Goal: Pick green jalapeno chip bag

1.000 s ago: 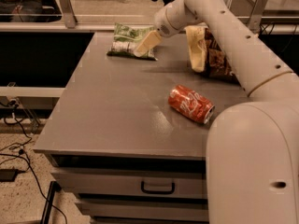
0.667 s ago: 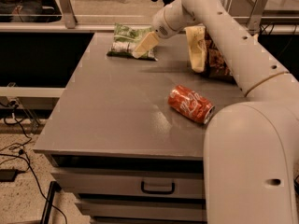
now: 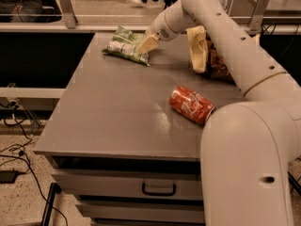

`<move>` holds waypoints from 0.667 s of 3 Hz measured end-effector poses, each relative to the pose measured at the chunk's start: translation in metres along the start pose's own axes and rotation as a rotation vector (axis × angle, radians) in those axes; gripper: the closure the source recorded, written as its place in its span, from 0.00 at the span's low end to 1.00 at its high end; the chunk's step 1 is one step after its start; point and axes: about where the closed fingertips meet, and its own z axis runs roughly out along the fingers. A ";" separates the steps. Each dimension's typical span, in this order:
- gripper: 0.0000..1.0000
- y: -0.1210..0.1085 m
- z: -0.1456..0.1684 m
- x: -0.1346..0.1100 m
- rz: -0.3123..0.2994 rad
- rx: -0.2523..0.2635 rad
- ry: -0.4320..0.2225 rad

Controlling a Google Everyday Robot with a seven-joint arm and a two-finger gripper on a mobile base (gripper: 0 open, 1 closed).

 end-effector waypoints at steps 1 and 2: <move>0.44 0.003 -0.002 0.010 -0.017 -0.009 0.042; 0.45 0.008 -0.006 0.018 -0.037 -0.021 0.079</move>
Offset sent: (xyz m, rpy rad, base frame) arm -0.0220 -0.0276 -0.0106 -0.1387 0.0270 0.0175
